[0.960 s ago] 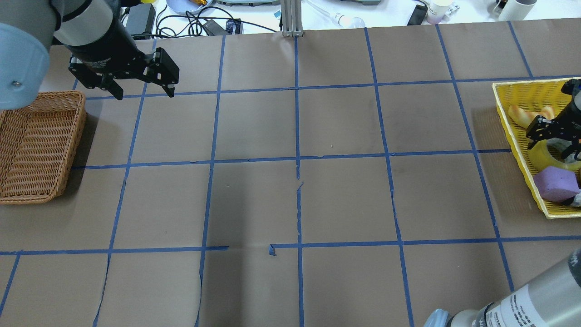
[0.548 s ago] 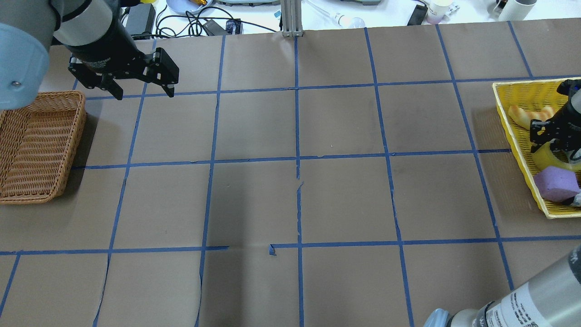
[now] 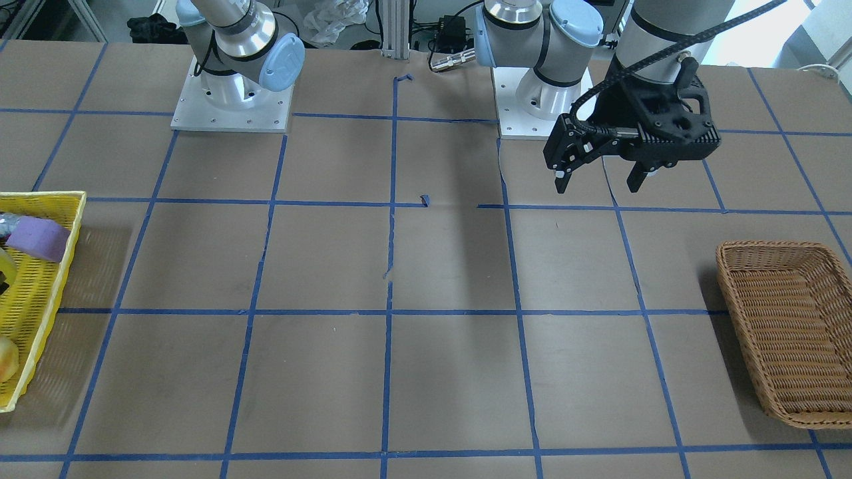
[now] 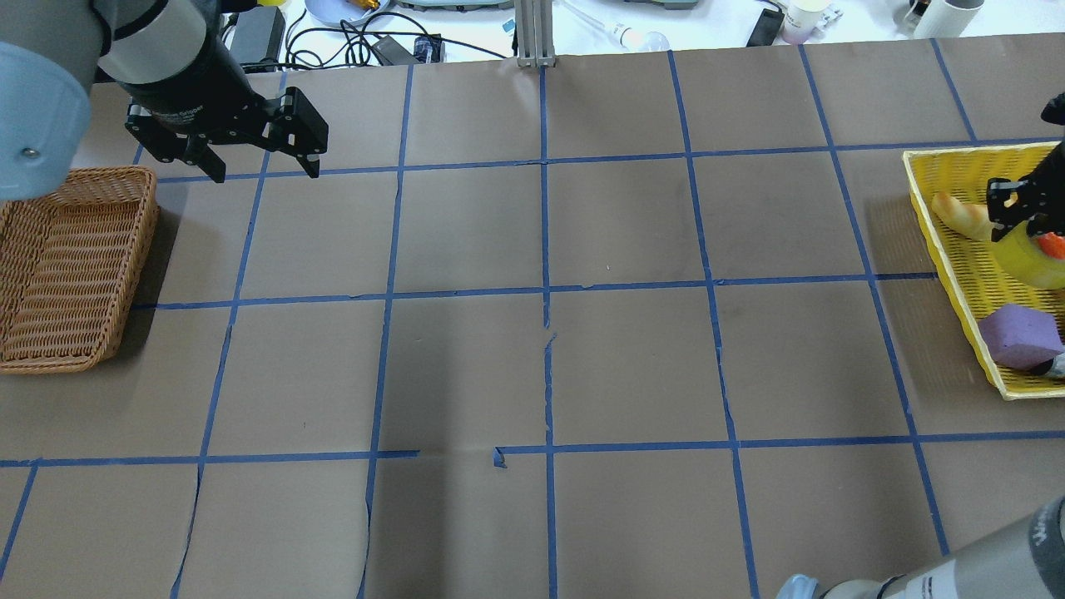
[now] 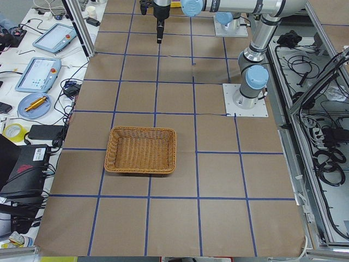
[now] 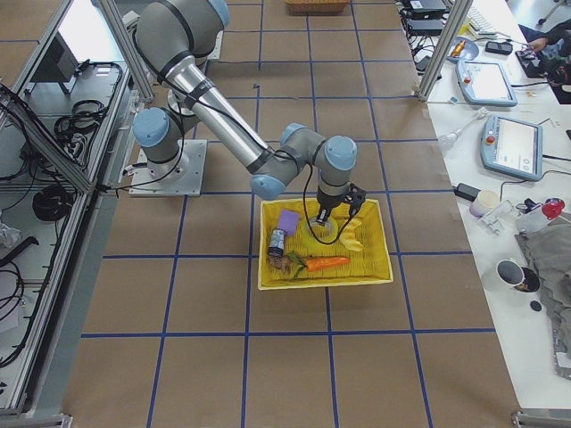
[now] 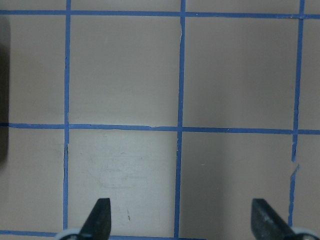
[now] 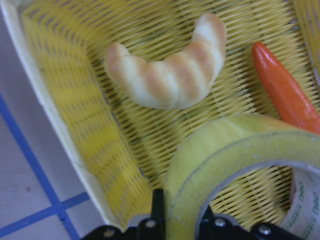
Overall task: Transfer tape with both arms
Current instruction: 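Grasp the yellow tape roll with the right gripper and lift it, then carry the tape roll with the right gripper to the table center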
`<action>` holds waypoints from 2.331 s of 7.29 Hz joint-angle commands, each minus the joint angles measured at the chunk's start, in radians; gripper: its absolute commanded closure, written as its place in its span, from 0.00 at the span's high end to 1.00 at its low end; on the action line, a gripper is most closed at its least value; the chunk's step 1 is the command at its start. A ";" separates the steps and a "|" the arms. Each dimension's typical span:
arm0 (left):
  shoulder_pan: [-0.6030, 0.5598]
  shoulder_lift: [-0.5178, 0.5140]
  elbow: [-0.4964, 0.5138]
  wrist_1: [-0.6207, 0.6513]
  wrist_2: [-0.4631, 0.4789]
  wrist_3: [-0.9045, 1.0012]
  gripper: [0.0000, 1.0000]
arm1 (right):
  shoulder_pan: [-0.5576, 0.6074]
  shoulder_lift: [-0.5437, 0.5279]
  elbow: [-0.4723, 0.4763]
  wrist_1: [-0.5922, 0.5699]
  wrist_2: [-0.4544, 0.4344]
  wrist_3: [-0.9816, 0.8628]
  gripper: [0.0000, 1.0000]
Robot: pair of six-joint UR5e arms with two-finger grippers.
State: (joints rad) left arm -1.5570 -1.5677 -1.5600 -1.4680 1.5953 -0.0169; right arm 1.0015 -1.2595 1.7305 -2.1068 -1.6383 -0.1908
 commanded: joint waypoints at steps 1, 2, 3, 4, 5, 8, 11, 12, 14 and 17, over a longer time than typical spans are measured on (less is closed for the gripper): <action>0.000 0.000 0.000 0.000 0.000 0.000 1.00 | 0.185 -0.064 -0.089 0.193 0.053 0.182 0.00; 0.000 0.000 0.001 0.000 0.000 0.000 1.00 | 0.292 -0.052 -0.136 0.220 0.069 0.337 0.00; 0.000 0.000 0.000 0.000 -0.001 0.002 1.00 | 0.406 -0.032 -0.156 0.209 0.075 0.460 0.00; 0.002 0.000 0.001 0.000 0.000 0.003 1.00 | 0.515 0.000 -0.158 0.177 0.078 0.628 0.00; 0.002 0.000 0.002 0.000 0.000 0.003 1.00 | 0.620 0.064 -0.160 0.062 0.078 0.777 0.00; 0.002 0.000 0.000 0.000 -0.001 0.005 1.00 | 0.797 0.251 -0.224 -0.110 0.083 1.097 0.00; 0.002 0.000 0.000 0.000 0.000 0.005 1.00 | 0.865 0.322 -0.293 -0.111 0.132 1.235 0.00; 0.002 0.000 0.001 0.000 0.000 0.005 1.00 | 0.879 0.351 -0.298 -0.120 0.150 1.249 0.00; 0.002 0.000 0.000 0.000 0.000 0.005 1.00 | 0.899 0.367 -0.313 -0.162 0.182 1.252 0.00; 0.002 0.000 0.000 0.000 0.000 0.005 1.00 | 0.904 0.387 -0.315 -0.156 0.190 1.234 0.99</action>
State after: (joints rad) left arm -1.5554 -1.5677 -1.5596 -1.4680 1.5953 -0.0123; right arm 1.9041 -0.8760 1.4147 -2.2644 -1.4503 1.0524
